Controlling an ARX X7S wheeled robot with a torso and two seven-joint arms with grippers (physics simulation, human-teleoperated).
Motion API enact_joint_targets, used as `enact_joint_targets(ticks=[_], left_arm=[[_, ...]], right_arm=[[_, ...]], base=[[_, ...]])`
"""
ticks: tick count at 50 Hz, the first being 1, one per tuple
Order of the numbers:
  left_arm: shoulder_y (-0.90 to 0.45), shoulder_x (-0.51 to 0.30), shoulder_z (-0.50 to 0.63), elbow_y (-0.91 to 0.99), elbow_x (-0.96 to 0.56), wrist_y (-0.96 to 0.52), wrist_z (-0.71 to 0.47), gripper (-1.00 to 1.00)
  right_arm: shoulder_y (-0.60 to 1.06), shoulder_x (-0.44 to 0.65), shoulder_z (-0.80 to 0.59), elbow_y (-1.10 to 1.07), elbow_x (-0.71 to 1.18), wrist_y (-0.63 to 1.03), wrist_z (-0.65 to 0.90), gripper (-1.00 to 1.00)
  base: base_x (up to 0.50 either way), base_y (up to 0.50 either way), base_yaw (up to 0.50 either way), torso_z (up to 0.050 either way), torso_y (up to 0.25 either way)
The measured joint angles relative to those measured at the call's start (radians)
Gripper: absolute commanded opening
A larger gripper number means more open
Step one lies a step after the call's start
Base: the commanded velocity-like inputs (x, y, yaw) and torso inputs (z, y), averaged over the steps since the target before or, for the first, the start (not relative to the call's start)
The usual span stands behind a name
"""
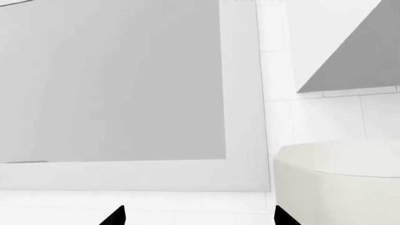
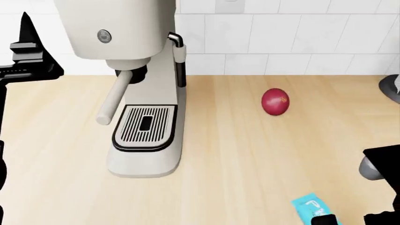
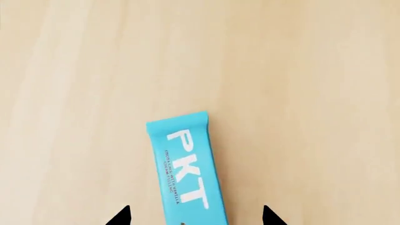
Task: Pick the bar and vinegar from the counter and place them in the cabinets closest to them.
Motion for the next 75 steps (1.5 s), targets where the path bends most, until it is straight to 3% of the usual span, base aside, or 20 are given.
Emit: enact_joint_targets(ticks=[25, 26, 40, 52, 67, 75], left_arm=[[0.0, -0.003, 0.008, -0.008, 0.004, 0.017, -0.01, 1.0], [0.0, -0.003, 0.008, -0.009, 0.003, 0.018, -0.01, 1.0], [0.0, -0.005, 0.007, -0.01, -0.001, 0.022, -0.012, 1.0], [0.0, -0.004, 0.013, -0.009, -0.005, 0.022, -0.018, 1.0], [-0.001, -0.004, 0.019, -0.012, -0.009, 0.024, -0.023, 1.0], [-0.001, -0.004, 0.022, -0.004, -0.015, 0.008, -0.028, 1.0]], right_arm=[[-0.151, 0.002, -0.088, -0.003, -0.23, -0.043, -0.164, 1.0], [-0.153, 0.002, -0.09, -0.002, -0.232, -0.043, -0.164, -1.0], [-0.149, 0.003, -0.097, 0.001, -0.23, -0.033, -0.128, -1.0], [-0.019, -0.057, -0.038, 0.01, -0.104, 0.019, 0.04, -1.0], [0.555, -0.265, -0.259, 0.033, 0.058, 0.001, 0.157, -1.0], [0.735, -0.426, -0.203, 0.093, 0.075, 0.03, 0.169, -1.0]], base=[[0.0, 0.0, 0.0, 0.0, -0.009], [0.0, 0.0, 0.0, 0.0, -0.011], [0.0, 0.0, 0.0, 0.0, -0.01], [0.0, 0.0, 0.0, 0.0, -0.01], [0.0, 0.0, 0.0, 0.0, -0.01], [0.0, 0.0, 0.0, 0.0, -0.008]])
